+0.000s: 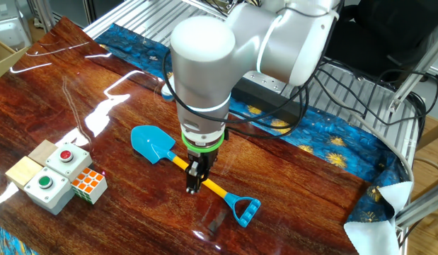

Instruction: Use a shovel to scoop up an object

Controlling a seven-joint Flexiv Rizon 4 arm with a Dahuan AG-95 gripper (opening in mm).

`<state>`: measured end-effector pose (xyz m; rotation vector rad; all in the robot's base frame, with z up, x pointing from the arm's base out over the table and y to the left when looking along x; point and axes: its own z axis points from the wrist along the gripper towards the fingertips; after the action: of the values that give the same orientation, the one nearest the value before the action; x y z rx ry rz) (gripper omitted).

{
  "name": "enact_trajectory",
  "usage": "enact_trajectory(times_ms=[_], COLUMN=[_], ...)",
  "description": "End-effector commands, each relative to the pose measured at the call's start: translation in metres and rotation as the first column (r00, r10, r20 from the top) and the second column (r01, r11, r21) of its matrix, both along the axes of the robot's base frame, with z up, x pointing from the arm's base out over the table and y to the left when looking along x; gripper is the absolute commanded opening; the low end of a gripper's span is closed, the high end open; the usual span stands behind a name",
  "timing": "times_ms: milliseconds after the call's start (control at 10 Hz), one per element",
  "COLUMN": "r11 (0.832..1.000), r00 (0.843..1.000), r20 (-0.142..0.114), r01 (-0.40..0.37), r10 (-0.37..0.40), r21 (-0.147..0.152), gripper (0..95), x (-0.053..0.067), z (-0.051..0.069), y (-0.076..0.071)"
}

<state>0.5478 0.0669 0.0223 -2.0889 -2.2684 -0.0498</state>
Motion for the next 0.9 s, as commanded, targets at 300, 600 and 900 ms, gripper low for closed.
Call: enact_trajectory(times_ms=[300,600,900], r11=[1.000,1.000,1.000], r00=[1.000,1.000,0.999], r20=[0.008,0.022,0.039], r01=[-0.005,-0.003,-0.007], r10=[0.005,0.003,0.007], r21=[-0.008,-0.010,-0.016], gripper=[76.0,76.0,76.0], x=[-0.001,-0.001,-0.001], z=[-0.007,-0.013,-0.019], y=[-0.002,-0.004,-0.007])
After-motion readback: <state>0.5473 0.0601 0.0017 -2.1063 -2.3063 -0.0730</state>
